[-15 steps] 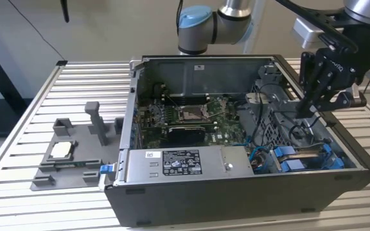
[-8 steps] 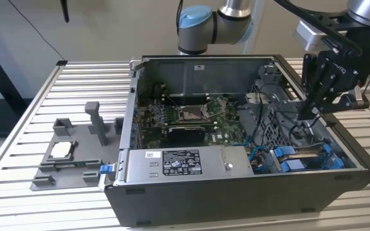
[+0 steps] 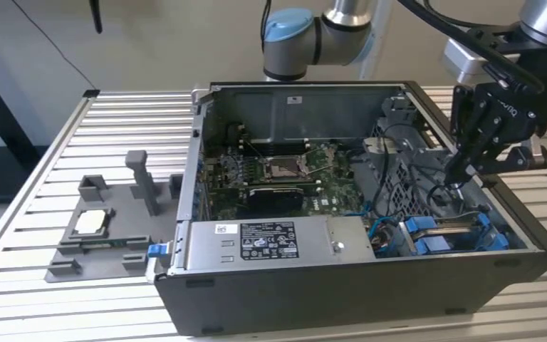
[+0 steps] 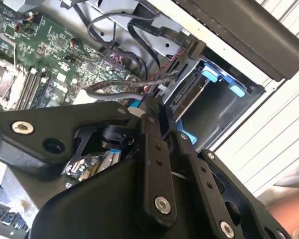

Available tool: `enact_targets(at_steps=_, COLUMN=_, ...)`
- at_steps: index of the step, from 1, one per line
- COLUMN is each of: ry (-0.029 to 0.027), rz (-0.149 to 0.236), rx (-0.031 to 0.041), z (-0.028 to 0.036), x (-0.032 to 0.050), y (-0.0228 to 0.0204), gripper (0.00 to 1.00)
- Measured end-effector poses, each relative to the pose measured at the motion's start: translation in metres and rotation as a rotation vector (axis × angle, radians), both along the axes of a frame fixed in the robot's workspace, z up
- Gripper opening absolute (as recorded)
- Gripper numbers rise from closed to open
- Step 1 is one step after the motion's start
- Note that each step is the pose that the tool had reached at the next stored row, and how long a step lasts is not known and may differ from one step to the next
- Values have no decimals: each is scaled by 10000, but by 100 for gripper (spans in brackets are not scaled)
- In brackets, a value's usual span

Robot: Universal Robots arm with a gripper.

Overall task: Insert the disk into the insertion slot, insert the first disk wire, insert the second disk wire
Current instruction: 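Insert the first disk wire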

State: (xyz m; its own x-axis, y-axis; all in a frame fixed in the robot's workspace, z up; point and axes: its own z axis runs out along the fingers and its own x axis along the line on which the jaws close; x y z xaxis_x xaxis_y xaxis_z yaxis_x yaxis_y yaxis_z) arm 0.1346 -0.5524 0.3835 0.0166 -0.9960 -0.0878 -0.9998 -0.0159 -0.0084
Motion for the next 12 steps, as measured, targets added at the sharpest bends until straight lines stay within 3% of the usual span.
enact_targets(at_steps=12, ry=0, rz=-14, rx=-93, z=-61, x=78, y=-88, gripper=19)
